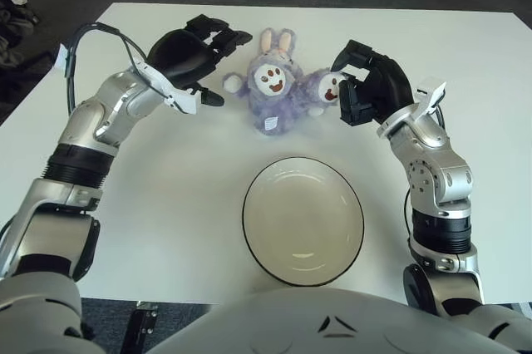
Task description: Put the doll into the plate.
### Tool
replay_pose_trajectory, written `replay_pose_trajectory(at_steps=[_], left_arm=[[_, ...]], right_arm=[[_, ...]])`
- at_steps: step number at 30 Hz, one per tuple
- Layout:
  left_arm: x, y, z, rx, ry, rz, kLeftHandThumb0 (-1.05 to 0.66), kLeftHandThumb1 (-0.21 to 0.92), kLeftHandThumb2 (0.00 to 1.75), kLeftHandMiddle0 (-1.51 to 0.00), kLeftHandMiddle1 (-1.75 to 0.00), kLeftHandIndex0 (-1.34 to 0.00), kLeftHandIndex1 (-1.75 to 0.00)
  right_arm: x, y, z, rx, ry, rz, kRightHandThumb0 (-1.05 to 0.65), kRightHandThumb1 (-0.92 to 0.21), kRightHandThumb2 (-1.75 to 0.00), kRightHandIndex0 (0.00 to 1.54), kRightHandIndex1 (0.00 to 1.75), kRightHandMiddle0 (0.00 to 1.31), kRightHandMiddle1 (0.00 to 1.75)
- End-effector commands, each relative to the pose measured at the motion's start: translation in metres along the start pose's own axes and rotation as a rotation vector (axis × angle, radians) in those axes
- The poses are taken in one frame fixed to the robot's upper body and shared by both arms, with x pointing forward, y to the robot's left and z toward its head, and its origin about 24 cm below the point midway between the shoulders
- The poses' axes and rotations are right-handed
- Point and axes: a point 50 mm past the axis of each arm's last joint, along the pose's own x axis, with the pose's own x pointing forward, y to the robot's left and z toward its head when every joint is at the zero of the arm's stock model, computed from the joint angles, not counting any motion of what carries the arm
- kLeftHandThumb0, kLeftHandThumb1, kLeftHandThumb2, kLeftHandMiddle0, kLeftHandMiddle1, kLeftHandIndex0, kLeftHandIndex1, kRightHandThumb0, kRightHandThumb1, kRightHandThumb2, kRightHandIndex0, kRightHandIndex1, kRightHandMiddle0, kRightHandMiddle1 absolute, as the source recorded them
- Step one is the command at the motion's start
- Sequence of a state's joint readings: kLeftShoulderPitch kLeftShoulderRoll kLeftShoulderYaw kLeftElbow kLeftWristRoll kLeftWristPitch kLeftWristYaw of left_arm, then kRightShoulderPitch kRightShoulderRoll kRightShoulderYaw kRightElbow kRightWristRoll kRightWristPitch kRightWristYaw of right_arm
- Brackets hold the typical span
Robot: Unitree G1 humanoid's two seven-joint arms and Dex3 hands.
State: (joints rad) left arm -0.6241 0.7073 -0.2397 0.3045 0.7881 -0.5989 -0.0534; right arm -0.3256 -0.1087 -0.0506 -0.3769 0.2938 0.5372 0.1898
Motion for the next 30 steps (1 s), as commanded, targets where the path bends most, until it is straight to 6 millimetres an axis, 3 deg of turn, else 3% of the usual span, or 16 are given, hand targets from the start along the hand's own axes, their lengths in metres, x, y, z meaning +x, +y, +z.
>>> replay_pose_trajectory(at_steps=[1,8,14,24,30], left_arm=[[0.006,0.003,0.001,0.030,-0.044,0.006,-0.74,0.44,0.81,-0.01,-0.20,0.00,-0.43],[0.014,0.005,0.006,0.012,-0.107,0.034,-0.69,0.37,0.86,0.00,-0.16,0.00,-0.46],[0.020,0.002,0.010,-0.020,-0.130,0.024,-0.65,0.34,0.90,0.00,-0.14,0.00,-0.38],[0.030,0.001,0.017,-0.055,-0.151,-0.012,-0.68,0.39,0.89,-0.03,-0.14,0.00,-0.28],[0.037,-0.001,0.023,-0.113,-0.179,-0.022,-0.70,0.43,0.85,-0.07,-0.15,0.00,-0.41]], right_arm=[[-0.001,0.001,0.003,0.003,-0.008,0.019,-0.01,-0.09,-1.45,0.86,1.64,0.71,1.43],[-0.001,0.001,0.002,0.002,-0.001,0.018,-0.01,-0.09,-1.45,0.86,1.64,0.70,1.43],[-0.001,0.002,0.002,0.023,0.002,0.031,-0.01,-0.09,-1.44,0.86,1.63,0.70,1.43],[-0.002,0.005,0.003,0.086,0.011,0.094,-0.01,-0.12,-1.41,0.86,1.60,0.66,1.45],[-0.003,0.005,0.006,0.078,0.019,0.121,-0.01,-0.14,-1.39,0.85,1.60,0.63,1.48]])
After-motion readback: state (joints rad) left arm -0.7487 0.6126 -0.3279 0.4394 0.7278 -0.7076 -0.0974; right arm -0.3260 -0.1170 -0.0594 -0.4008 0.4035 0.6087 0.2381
